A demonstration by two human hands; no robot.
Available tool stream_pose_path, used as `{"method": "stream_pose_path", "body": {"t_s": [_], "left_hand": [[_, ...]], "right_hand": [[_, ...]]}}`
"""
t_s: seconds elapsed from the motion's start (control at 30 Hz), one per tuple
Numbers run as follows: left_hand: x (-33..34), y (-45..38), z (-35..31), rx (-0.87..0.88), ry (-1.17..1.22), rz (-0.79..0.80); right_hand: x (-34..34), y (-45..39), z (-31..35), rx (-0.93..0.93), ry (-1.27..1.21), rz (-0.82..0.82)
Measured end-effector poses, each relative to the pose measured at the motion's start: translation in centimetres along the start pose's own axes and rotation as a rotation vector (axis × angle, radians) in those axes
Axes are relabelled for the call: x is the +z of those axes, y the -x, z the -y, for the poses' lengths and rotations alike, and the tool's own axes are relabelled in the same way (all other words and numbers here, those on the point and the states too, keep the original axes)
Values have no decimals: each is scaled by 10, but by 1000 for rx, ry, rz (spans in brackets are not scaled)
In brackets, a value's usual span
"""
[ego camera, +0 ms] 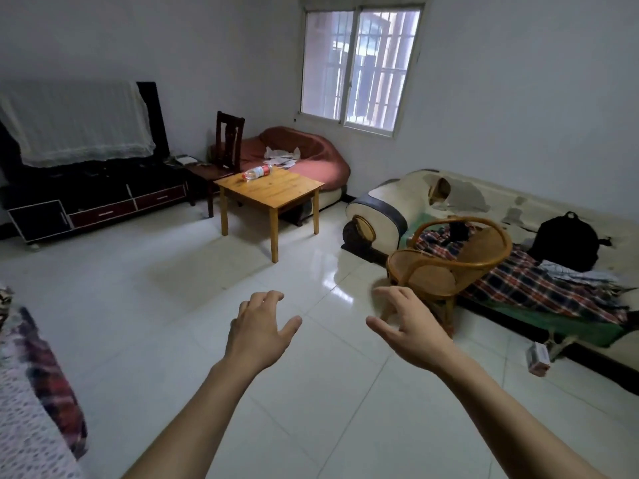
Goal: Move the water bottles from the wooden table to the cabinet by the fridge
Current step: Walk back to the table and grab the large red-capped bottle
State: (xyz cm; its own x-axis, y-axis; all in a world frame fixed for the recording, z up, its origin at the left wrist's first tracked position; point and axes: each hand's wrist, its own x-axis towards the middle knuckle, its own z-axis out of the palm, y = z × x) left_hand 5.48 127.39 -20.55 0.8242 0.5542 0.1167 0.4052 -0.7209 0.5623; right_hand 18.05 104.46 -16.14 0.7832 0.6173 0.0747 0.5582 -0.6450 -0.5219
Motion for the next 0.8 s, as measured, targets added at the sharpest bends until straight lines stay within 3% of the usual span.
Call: {"method": "stream_pose_path", "body": {"t_s": [0.3, 0.67, 0.8], "left_hand": [[-30, -151, 53, -39, -54, -19], [14, -332, 66, -43, -107, 64], [13, -418, 58, -61, -113, 26]], "right_hand": [[29, -155, 22, -13, -68, -12], [51, -351, -23, -22, -102, -8], [40, -444, -31, -60, -115, -2]]}}
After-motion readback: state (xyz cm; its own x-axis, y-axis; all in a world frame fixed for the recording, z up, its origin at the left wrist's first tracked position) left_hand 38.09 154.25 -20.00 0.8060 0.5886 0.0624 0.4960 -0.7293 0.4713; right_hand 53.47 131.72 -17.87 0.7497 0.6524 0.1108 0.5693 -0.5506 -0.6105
